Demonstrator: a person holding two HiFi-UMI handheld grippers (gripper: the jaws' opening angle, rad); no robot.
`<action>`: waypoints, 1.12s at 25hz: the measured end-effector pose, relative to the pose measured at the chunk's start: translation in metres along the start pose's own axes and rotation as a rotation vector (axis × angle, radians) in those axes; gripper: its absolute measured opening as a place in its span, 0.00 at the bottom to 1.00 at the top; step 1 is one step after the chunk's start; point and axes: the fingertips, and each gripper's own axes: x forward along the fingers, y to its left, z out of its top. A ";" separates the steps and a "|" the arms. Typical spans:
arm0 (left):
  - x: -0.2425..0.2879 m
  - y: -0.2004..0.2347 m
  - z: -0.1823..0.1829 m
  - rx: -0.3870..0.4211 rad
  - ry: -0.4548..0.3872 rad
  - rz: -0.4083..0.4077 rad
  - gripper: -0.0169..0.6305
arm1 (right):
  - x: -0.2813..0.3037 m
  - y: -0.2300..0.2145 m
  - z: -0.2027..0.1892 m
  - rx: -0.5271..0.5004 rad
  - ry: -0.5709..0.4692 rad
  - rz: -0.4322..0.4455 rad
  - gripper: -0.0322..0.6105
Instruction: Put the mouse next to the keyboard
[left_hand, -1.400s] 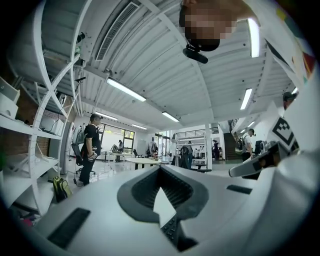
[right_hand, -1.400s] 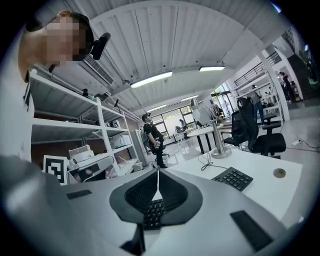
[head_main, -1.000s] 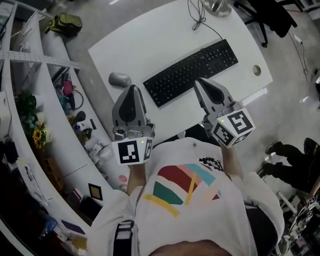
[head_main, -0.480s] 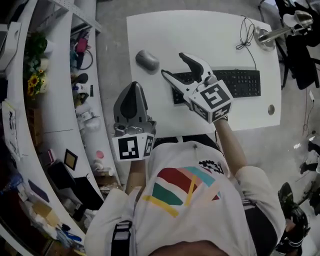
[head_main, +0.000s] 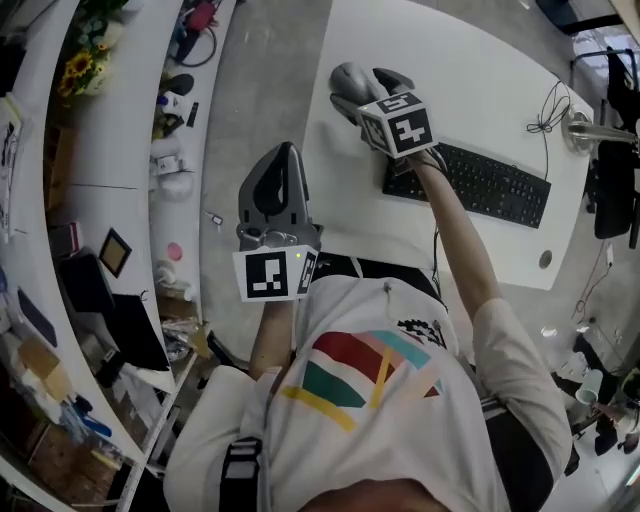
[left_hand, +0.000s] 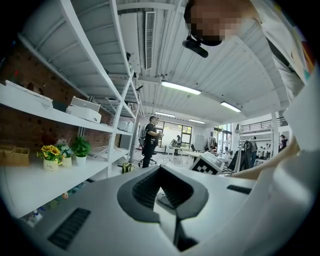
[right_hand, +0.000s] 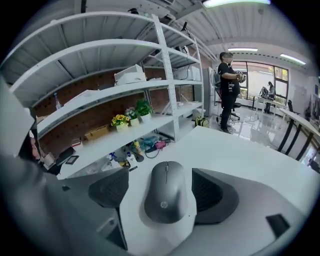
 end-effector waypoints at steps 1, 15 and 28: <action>-0.001 0.002 -0.002 -0.004 0.000 0.005 0.09 | 0.006 0.001 0.000 -0.007 0.018 0.002 0.63; 0.006 0.021 -0.024 -0.059 0.009 0.045 0.09 | 0.038 -0.014 -0.024 -0.027 0.242 -0.102 0.62; 0.026 0.011 -0.020 -0.061 0.000 -0.003 0.09 | 0.035 -0.018 -0.021 0.017 0.194 -0.118 0.52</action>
